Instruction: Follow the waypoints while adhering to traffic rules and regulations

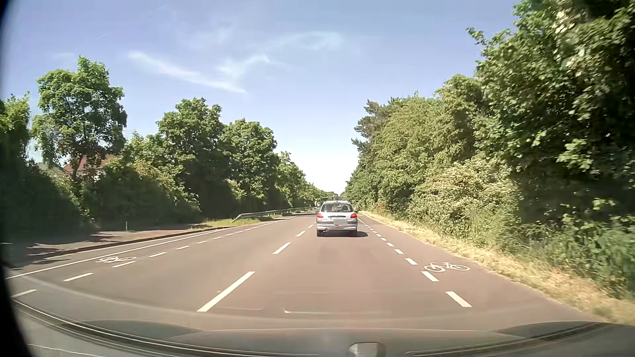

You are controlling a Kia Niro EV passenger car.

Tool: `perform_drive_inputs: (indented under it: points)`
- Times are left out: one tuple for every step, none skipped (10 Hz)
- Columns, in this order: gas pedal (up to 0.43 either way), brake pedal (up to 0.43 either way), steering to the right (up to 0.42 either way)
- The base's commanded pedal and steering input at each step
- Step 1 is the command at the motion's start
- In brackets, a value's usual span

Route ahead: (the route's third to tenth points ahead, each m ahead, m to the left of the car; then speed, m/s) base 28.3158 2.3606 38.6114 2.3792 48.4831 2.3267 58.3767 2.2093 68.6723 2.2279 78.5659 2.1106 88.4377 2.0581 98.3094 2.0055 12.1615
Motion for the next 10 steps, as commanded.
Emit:
perform_drive_inputs:
  points:
    - [0.098, 0.03, 0.001]
    - [0.098, 0.03, 0.001]
    - [0.098, 0.03, 0.002]
    - [0.098, 0.03, 0.001]
    - [0.098, 0.03, 0.002]
    - [0.098, 0.03, 0.001]
    - [0.098, 0.03, 0.001]
    - [0.098, 0.03, 0.001]
    - [0.098, 0.03, 0.001]
    - [0.098, 0.03, 0.001]
